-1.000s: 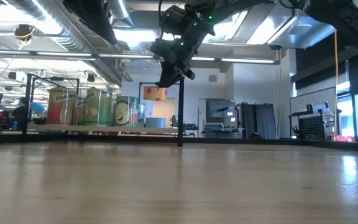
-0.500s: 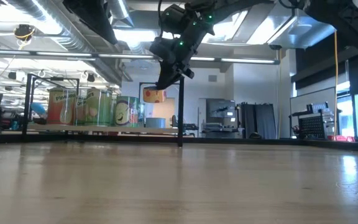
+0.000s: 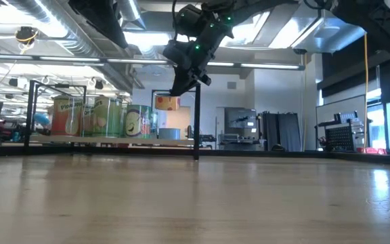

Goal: Pick and place cans onto a shelf
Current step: Put the canned pineapple rings on the shelf

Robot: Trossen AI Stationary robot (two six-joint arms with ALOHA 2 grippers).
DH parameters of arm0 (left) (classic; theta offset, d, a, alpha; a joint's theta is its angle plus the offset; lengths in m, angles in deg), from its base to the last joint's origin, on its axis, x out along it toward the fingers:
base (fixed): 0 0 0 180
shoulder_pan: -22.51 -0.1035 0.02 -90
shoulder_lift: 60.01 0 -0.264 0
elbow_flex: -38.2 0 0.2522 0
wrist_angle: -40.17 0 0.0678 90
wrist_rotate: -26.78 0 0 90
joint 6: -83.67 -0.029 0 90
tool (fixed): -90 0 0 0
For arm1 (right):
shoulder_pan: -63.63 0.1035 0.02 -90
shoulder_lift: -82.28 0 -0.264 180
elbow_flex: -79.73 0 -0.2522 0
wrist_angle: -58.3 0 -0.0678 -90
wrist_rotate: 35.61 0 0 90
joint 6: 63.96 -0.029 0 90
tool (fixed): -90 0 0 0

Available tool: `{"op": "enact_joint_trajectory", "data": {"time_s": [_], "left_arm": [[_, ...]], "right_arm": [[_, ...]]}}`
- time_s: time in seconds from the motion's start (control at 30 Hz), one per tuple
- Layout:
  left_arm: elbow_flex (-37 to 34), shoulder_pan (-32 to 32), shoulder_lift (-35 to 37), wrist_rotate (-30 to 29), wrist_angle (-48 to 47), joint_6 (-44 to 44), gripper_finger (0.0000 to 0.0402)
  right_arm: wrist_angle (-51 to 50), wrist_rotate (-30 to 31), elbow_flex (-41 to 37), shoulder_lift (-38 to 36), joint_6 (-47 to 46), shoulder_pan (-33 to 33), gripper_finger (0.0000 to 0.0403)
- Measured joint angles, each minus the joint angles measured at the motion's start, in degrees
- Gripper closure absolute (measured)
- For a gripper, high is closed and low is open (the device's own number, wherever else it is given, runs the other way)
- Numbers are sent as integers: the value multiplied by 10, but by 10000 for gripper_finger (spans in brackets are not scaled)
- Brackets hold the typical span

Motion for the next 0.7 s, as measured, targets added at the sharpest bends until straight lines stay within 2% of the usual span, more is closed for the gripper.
{"op": "enact_joint_trajectory", "data": {"time_s": [0.23,0.63,0.7], "left_arm": [[0,0,0,0,0,0,355],[0,0,0,0,0,0,355],[0,0,0,0,0,0,355]], "right_arm": [[2,0,0,0,0,0,351],[2,-1,0,0,12,-1,350],[2,-22,0,0,4,-1,350]]}}
